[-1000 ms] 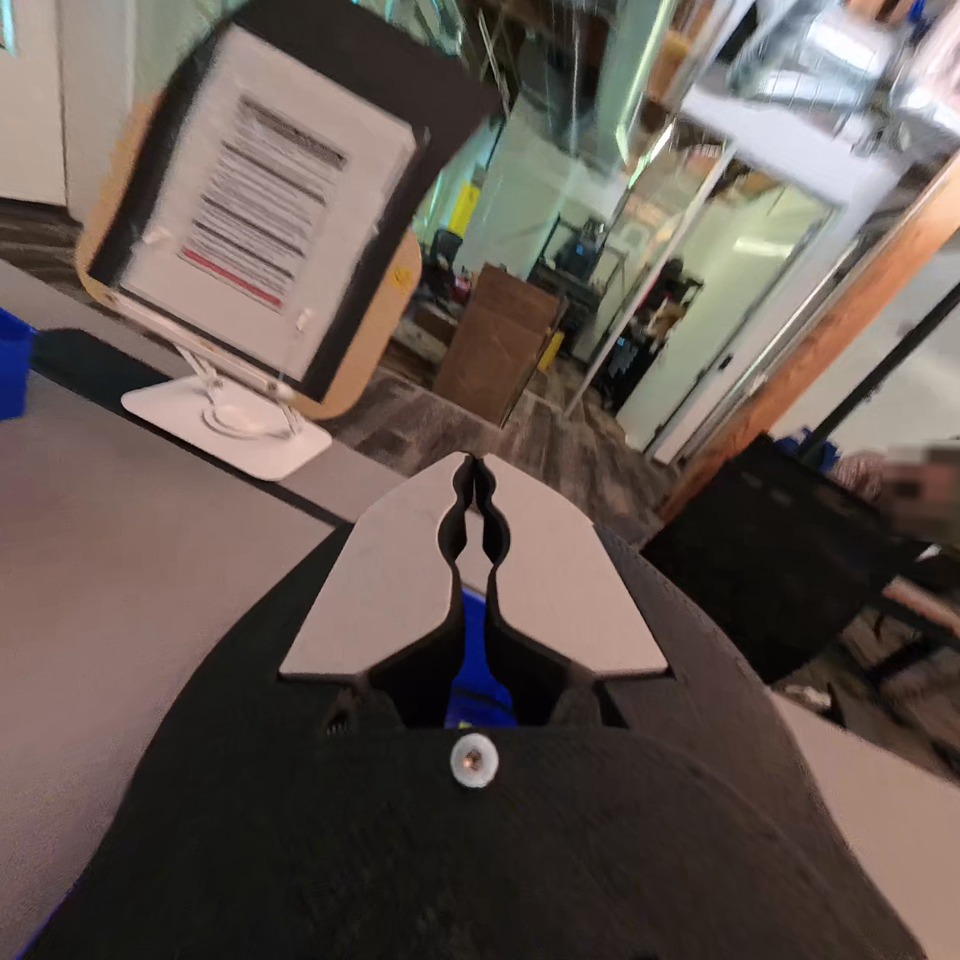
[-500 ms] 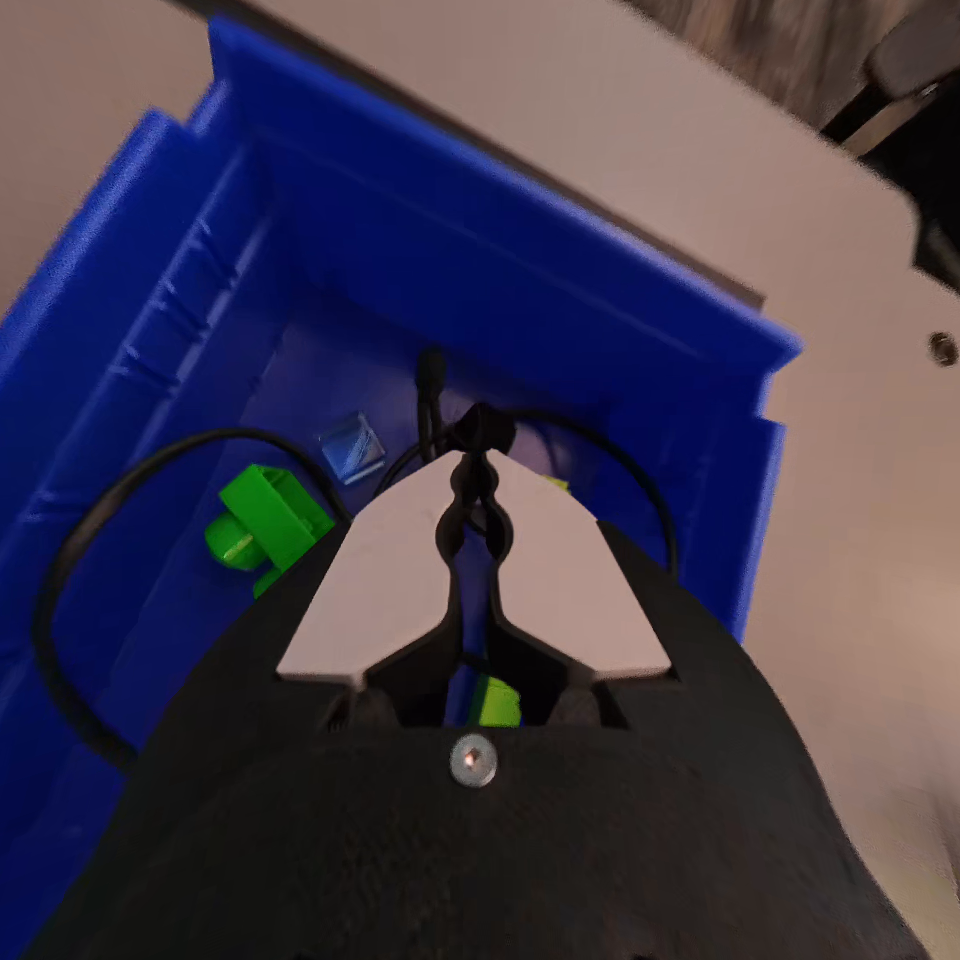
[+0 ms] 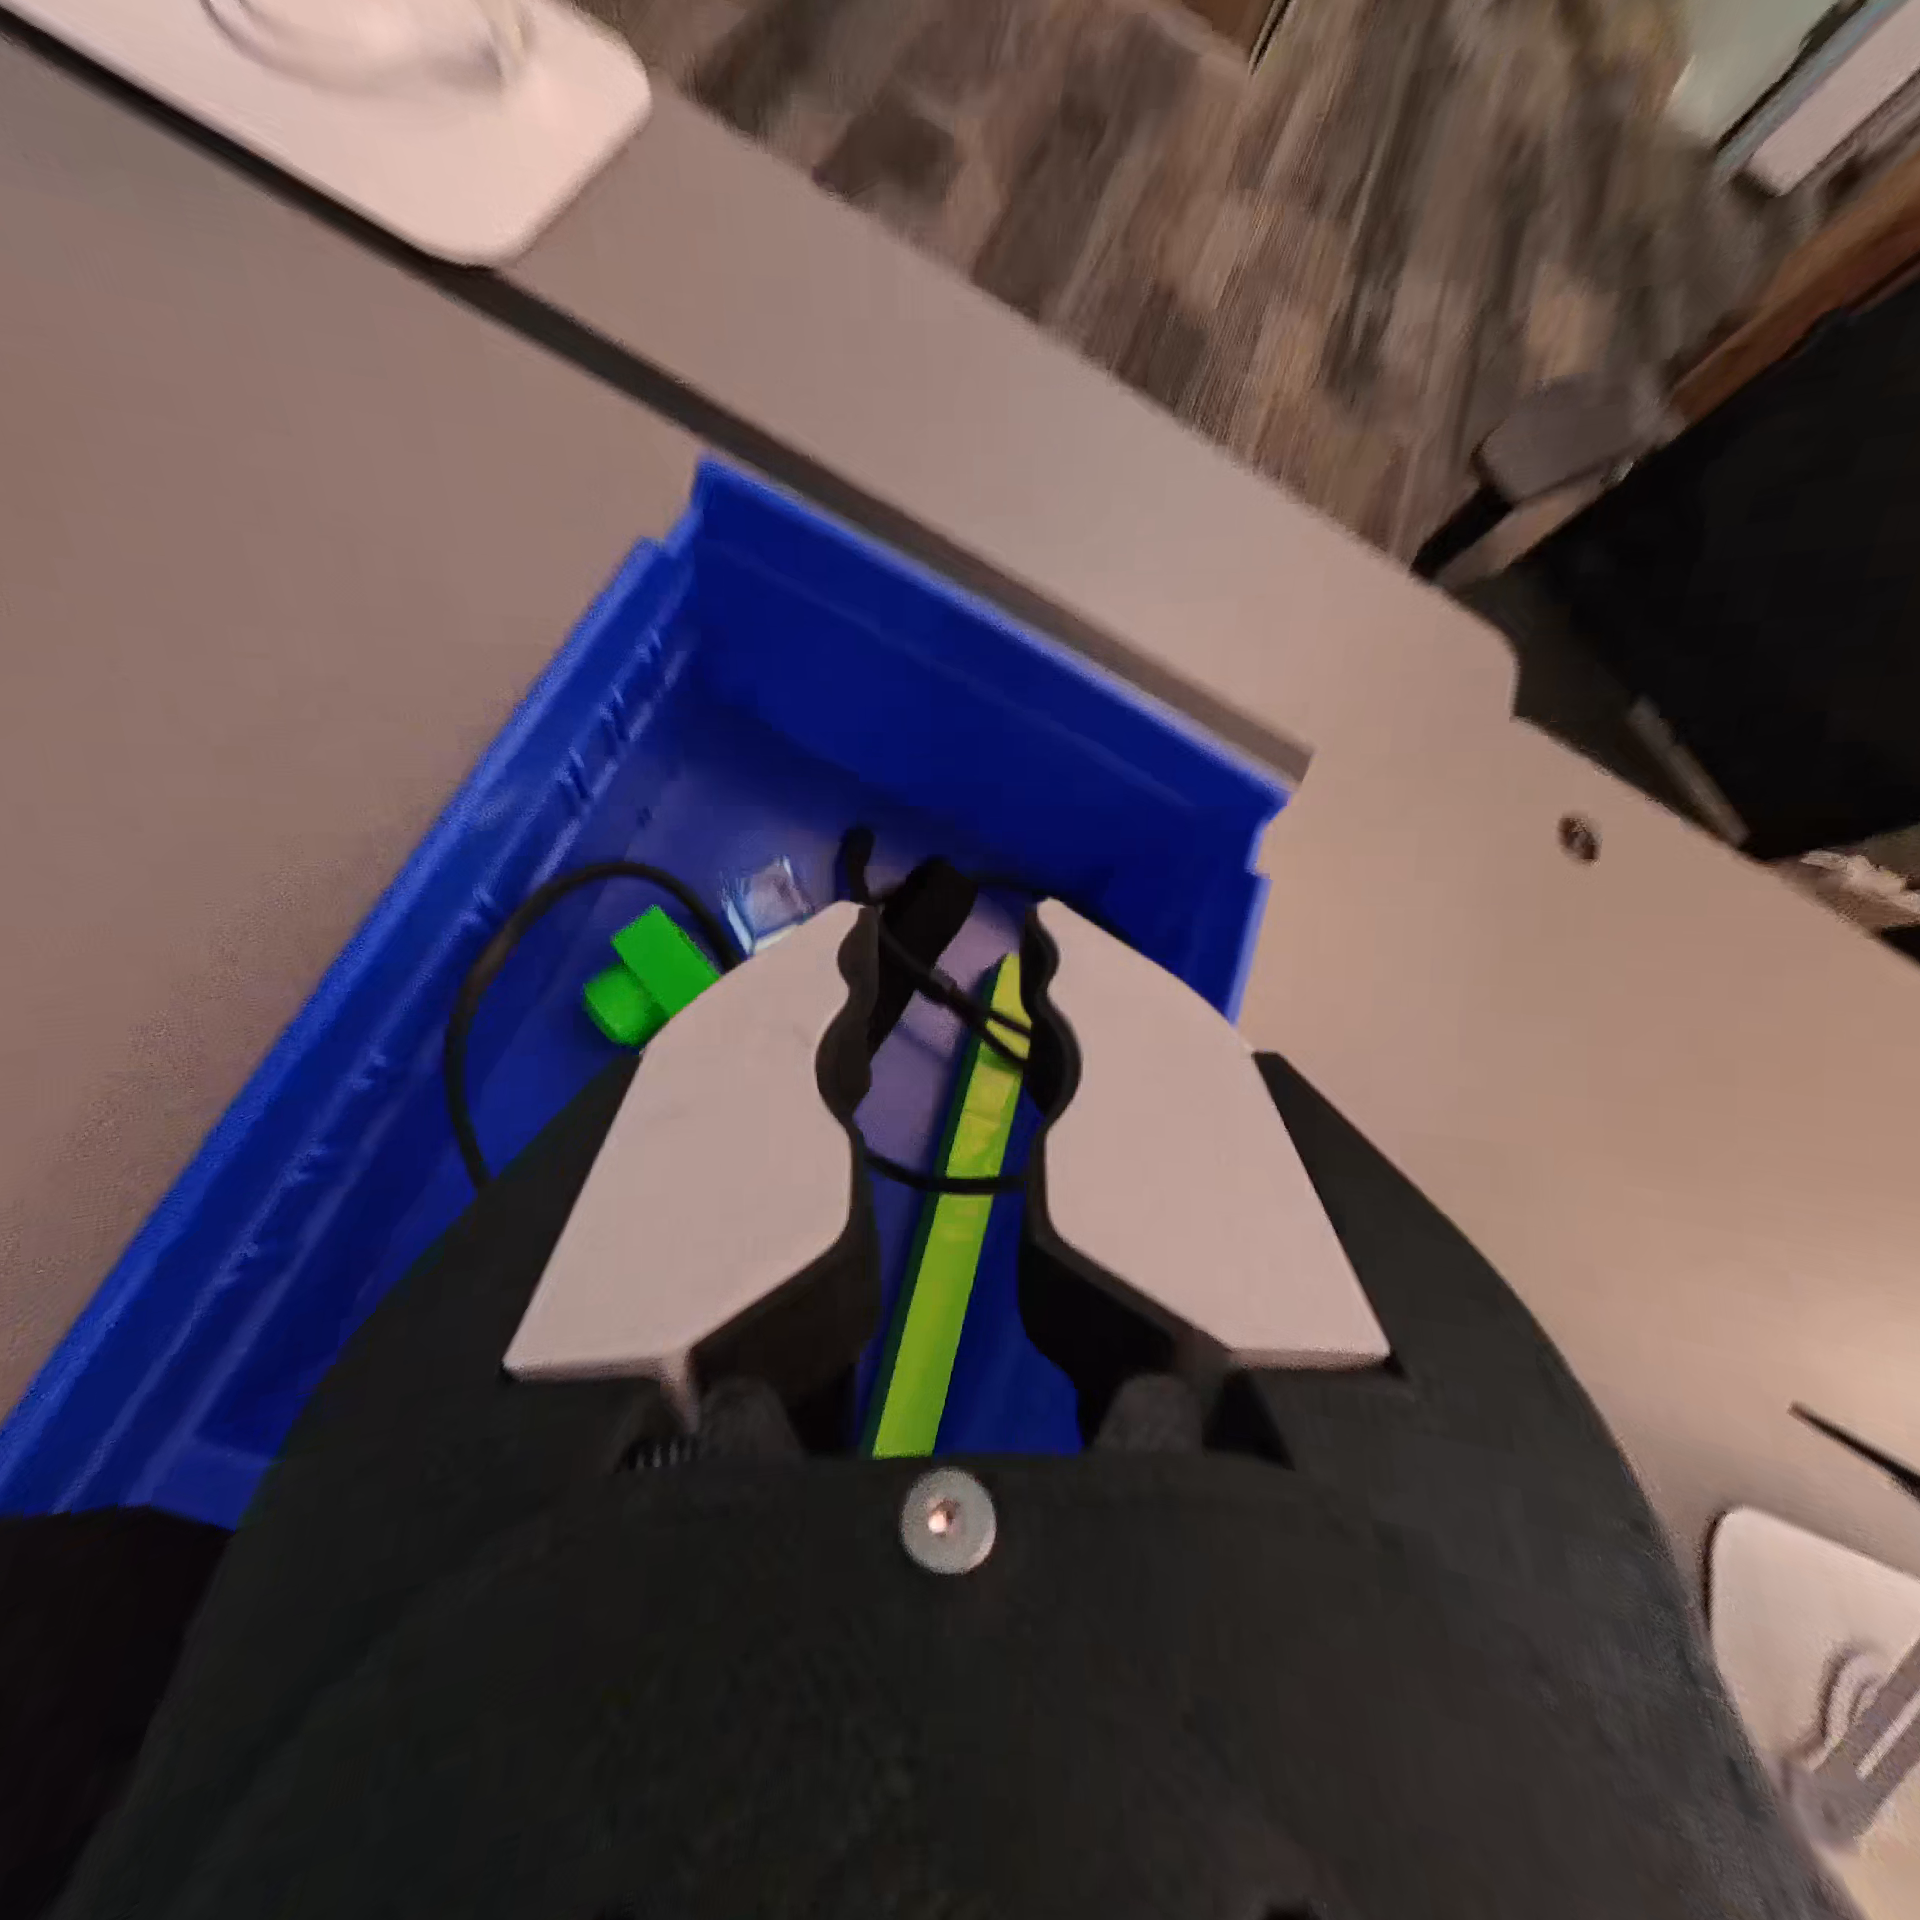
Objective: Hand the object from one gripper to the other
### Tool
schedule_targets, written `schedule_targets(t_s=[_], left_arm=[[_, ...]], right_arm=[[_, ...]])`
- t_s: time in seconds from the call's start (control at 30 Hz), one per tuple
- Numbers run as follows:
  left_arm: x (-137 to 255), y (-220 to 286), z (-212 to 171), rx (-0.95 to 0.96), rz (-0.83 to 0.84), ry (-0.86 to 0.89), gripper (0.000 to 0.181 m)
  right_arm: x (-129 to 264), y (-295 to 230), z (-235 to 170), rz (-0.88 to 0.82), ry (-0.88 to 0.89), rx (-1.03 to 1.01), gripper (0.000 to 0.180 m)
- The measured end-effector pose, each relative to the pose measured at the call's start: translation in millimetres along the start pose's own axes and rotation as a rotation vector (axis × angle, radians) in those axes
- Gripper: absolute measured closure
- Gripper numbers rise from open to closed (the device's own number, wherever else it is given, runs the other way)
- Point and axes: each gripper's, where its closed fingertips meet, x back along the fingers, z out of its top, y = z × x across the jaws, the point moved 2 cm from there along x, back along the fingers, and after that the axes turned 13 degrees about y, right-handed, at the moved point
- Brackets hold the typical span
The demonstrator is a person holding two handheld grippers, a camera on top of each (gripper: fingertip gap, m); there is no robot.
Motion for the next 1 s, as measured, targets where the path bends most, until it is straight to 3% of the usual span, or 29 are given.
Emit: schedule_targets(t_s=[0.13, 0.3, 0.43, 0.6, 0.77, 1.0], left_arm=[[1.6, -56.0, -62.0, 0.097, 0.216, -0.240, 0.126], [-20.5, -51.6, -111.1, 0.348, 0.095, -0.375, 0.132], [-34.0, -46.7, -136.3, 0.391, 0.054, -0.461, 0.138], [-54.1, -43.0, -152.5, 0.393, 0.020, -0.456, 0.143], [-80.9, -43.3, -152.2, 0.494, 0.016, -0.321, 0.138], [-87.8, -45.4, -160.3, 0.481, 0.054, -0.333, 0.152]], right_arm=[[14.5, -4.3, 30.2, -0.026, 0.143, 0.023, 0.152], [10.1, -5.6, 30.8, -0.035, 0.141, 0.032, 0.152], [2.2, -5.5, 20.2, -0.029, 0.085, 0.040, 0.152], [-3.2, -4.8, 13.5, -0.026, 0.056, 0.041, 0.152], [-3.9, -3.9, 11.1, -0.023, 0.052, 0.032, 0.153], [-3.5, -3.1, 9.9, -0.022, 0.047, 0.030, 0.153]])
